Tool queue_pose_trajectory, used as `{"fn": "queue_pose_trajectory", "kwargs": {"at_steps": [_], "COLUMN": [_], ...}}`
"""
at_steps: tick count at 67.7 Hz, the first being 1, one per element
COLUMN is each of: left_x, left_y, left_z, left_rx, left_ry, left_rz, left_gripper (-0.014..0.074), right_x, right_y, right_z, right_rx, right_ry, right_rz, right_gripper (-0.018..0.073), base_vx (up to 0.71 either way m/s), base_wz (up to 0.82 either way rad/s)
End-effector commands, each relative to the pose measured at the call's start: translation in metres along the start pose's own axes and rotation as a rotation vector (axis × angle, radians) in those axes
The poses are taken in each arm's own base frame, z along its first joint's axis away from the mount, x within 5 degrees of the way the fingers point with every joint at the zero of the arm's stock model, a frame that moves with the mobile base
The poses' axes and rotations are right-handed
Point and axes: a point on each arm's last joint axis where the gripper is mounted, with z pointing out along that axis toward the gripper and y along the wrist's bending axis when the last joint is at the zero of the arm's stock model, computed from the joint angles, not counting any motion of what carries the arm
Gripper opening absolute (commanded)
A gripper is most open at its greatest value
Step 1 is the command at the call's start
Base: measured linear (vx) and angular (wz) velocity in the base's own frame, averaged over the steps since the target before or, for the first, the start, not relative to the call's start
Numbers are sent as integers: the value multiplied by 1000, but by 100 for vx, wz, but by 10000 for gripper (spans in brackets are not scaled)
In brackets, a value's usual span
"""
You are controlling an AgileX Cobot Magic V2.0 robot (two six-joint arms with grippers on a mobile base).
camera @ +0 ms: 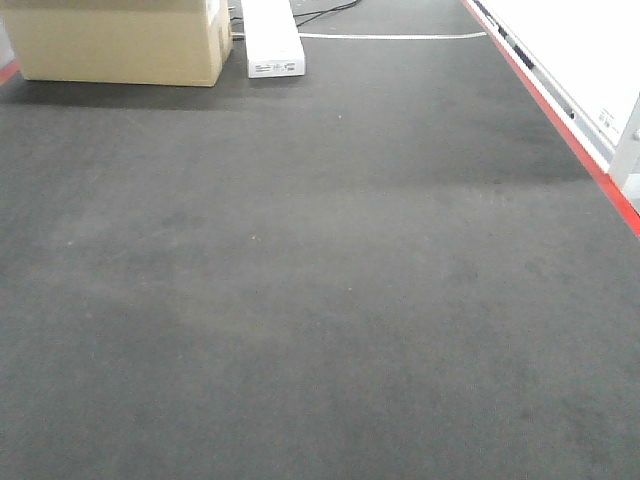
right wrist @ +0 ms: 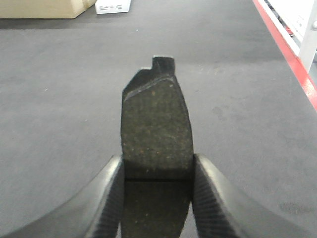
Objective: Move and align brake pads A on conveyor
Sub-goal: 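Position both held brake pads above the conveyor belt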
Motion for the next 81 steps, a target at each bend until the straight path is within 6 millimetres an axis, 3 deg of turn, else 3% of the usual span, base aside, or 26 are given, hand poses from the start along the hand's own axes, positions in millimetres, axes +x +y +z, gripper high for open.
{"fn": "queue_pose_trajectory", "kwargs": {"at_steps": [1, 81], "left_x": [-17, -17], "left_y": [-1, -1], "left_z": [-3, -3], "left_rx": [5, 5], "left_ry": [-112, -112], "left_rz": [-5, -5], "left_gripper": [-6, -6], "right_x": [-18, -18], "right_y": [1, 1], "right_z": [-3, -3], "right_rx": [-4, -4], "right_ry": [-123, -123], "right_rz": [-13, -13], "right_gripper": [-7, -7], "base_vx": [15, 3], "base_wz": [-9, -1]}}
